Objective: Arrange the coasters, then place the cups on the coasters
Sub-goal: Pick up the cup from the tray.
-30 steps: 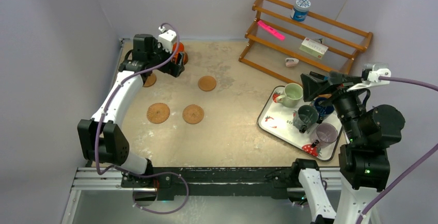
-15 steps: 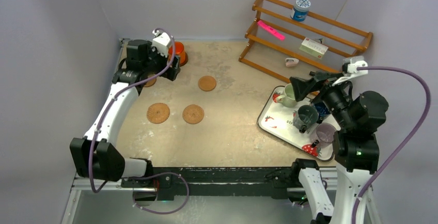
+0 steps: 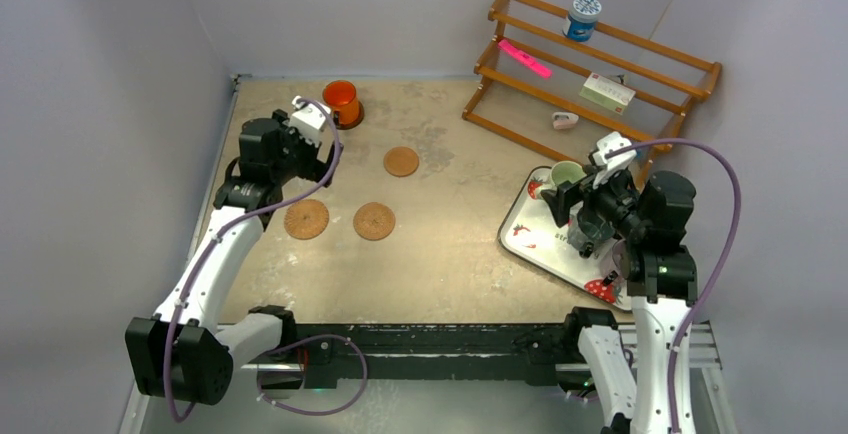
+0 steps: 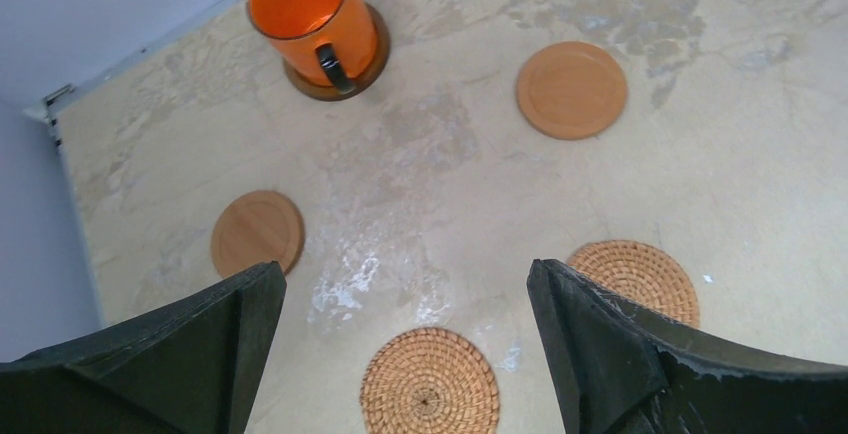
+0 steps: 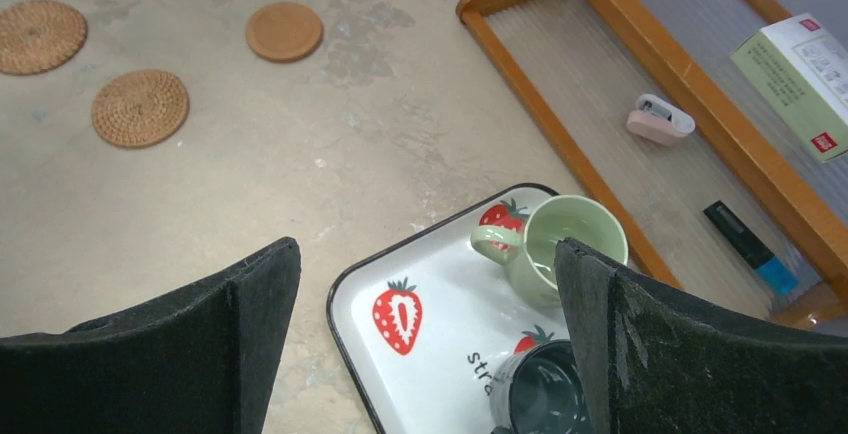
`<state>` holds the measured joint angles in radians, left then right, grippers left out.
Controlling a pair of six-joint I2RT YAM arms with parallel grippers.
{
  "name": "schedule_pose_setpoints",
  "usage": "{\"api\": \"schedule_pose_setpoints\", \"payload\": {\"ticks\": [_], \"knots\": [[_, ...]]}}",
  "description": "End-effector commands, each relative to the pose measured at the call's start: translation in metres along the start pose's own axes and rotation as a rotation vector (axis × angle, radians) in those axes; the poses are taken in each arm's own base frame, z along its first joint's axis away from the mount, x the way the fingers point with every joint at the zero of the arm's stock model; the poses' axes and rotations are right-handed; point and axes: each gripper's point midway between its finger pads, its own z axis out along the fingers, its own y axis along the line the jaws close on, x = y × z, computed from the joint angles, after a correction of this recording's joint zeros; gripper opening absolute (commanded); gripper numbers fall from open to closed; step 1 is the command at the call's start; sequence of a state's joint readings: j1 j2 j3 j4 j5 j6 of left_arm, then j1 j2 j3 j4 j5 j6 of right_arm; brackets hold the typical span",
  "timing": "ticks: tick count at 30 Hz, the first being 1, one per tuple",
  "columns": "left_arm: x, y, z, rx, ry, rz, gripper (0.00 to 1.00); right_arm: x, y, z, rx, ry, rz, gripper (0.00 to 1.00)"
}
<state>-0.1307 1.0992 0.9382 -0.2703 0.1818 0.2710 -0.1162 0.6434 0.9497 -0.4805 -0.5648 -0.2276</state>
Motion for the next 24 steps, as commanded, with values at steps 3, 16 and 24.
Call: {"api": "schedule_pose_setpoints", "payload": {"ticks": [3,16,24], "knots": [[-0.02,-0.022,-0.006,0.131,-0.118,0.058,1.0,0.0,0.006,0.005,-0.099,-0.007,-0.196,0.99],[-0.012,-0.045,-0.006,0.259,-0.113,0.082,1.0,0.017,-0.057,0.038,0.045,0.161,-0.276,0.99],[-0.007,-0.055,-0.004,0.325,-0.111,0.097,1.0,0.045,-0.084,0.072,0.08,0.258,-0.157,0.99]]}}
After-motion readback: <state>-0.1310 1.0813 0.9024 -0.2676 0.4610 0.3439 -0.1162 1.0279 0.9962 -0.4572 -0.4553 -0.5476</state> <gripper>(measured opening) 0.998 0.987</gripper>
